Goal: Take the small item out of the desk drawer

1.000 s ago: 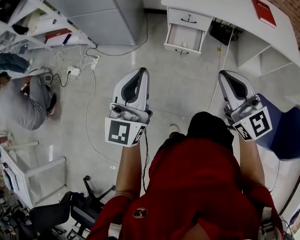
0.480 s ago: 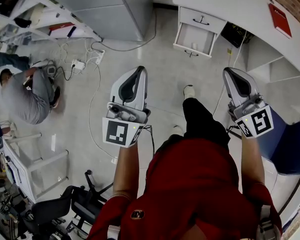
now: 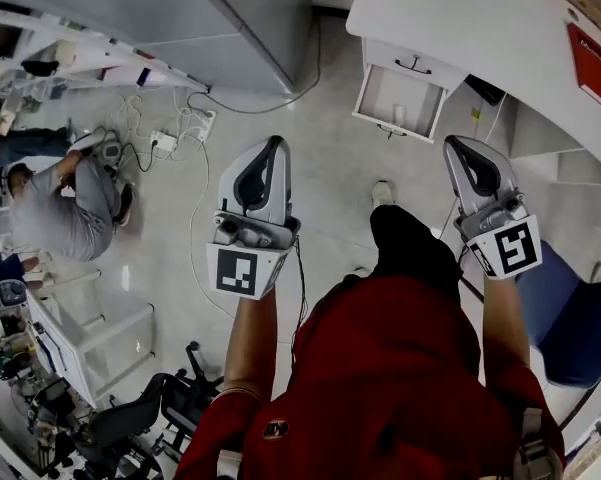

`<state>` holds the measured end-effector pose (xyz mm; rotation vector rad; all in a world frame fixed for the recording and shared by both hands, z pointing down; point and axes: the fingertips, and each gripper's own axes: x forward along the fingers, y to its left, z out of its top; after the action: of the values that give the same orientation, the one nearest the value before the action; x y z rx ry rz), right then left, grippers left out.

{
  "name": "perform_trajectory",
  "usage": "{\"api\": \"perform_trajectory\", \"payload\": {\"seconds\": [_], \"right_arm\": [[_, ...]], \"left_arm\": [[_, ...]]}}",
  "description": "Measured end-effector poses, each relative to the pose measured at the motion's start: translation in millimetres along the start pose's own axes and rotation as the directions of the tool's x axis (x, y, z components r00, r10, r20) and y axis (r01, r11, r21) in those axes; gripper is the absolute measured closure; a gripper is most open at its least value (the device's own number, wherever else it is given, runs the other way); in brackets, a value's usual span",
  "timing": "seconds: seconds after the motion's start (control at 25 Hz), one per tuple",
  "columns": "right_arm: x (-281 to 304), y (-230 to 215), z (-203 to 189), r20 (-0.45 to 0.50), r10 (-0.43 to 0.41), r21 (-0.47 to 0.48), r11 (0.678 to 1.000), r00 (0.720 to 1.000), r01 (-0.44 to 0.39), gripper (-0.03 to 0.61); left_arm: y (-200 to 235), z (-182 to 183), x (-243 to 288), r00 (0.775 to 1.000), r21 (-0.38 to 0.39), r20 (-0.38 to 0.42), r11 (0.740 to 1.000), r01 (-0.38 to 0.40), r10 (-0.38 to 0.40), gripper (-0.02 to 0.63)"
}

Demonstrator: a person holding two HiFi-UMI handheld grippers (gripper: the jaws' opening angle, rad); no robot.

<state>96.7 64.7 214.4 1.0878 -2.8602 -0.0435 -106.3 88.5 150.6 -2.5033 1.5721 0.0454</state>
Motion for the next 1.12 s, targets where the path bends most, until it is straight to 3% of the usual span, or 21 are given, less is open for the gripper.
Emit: {"api": "perform_trajectory", "payload": {"seconds": [0.24, 0.48, 1.12], "right_arm": [[50.8, -51.9, -29.2, -0.053, 0.029, 0.008, 1.000, 0.998, -0.029, 0.566], [86.7, -81.4, -92.1, -0.193, 0.056, 0.054, 0.997, 0.979, -0.047, 0.566], [183.7, -118.8, -249.3, -0.455, 0.064, 0.103, 0.995, 0.888, -0.019, 0.540]], "left_arm": [[7.9, -40.0, 77.4, 1.000, -0.006, -0.027, 1.000, 0.011, -0.011, 0.612], [17.6, -68.0, 123.9, 0.998, -0.010, -0.058, 1.000, 0.009, -0.010, 0.612], [75.3, -191.8, 183.0, 0.989, -0.108, -0.118, 0.991, 0.077, -0.090, 0.612]]}}
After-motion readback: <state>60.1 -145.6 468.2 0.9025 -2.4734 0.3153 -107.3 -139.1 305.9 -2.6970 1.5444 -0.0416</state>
